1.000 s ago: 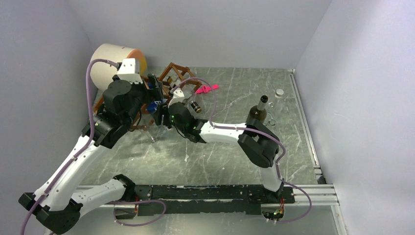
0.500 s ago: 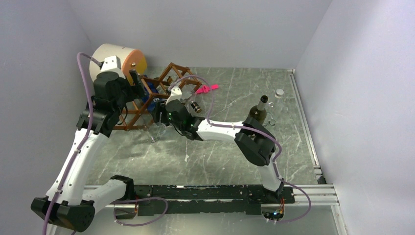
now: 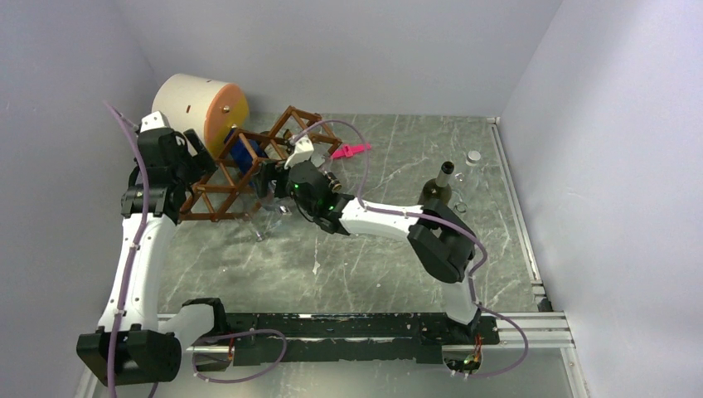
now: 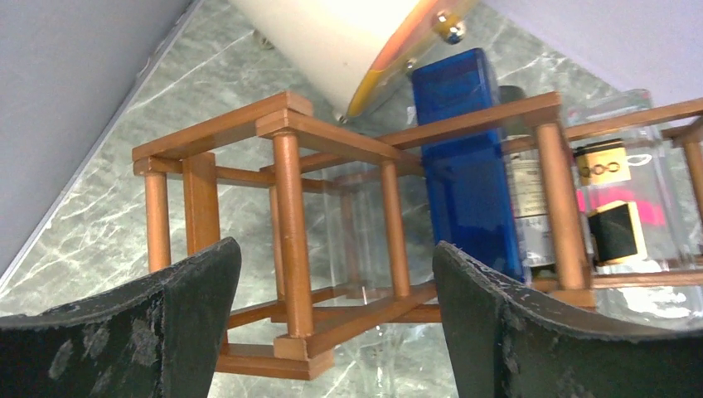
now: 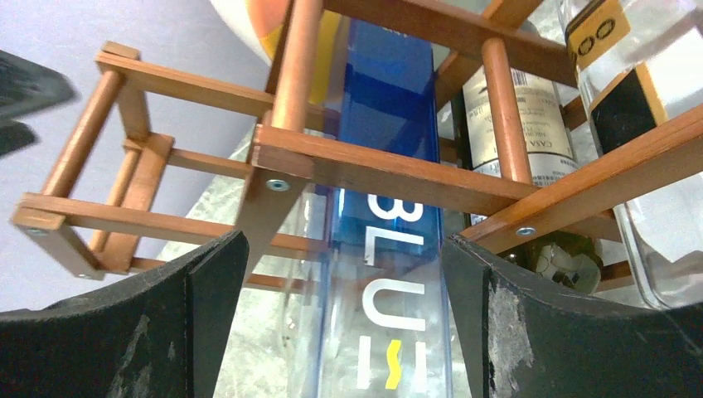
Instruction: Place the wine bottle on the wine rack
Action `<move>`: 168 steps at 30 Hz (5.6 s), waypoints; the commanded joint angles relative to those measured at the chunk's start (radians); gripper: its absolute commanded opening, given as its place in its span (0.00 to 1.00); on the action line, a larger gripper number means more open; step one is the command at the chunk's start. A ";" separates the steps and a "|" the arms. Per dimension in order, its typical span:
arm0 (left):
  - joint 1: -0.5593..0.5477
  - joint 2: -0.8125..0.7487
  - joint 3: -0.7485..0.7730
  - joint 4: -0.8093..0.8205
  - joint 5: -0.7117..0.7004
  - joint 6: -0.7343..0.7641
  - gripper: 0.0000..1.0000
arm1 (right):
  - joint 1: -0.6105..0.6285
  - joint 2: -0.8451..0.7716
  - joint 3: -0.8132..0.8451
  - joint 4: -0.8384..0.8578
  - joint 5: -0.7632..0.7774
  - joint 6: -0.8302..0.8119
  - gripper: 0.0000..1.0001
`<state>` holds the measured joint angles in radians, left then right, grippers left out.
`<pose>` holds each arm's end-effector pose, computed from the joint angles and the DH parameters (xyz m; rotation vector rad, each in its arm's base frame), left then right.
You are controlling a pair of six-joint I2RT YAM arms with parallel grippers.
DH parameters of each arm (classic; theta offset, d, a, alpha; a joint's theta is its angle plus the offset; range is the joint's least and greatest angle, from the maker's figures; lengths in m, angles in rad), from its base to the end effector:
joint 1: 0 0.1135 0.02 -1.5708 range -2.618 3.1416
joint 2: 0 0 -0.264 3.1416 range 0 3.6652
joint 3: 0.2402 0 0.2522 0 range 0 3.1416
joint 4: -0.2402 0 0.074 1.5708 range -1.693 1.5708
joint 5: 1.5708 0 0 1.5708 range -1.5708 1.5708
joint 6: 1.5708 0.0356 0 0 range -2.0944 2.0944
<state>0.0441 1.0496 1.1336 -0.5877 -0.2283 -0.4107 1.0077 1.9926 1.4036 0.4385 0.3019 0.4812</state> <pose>0.2222 0.0179 0.3703 -0.5990 1.9713 0.0104 0.2608 0.3934 0.2520 -0.2375 1.7727 0.8348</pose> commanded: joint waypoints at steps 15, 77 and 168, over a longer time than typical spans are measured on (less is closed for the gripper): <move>0.045 0.083 -0.035 -0.010 0.204 0.006 0.08 | -0.001 -0.305 -0.151 -0.023 0.041 -0.042 0.86; -0.113 0.022 0.025 -0.033 0.420 0.017 0.63 | -0.097 -0.376 -0.192 -0.612 -0.160 0.045 0.79; -0.341 -0.132 -0.107 0.534 1.013 0.107 0.92 | -0.510 -1.054 -0.101 -0.964 -0.012 -0.314 0.00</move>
<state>-0.2367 0.9089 1.0298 -0.1555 0.8082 -0.2996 0.5030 0.9718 1.2285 -0.5339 0.3901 0.1886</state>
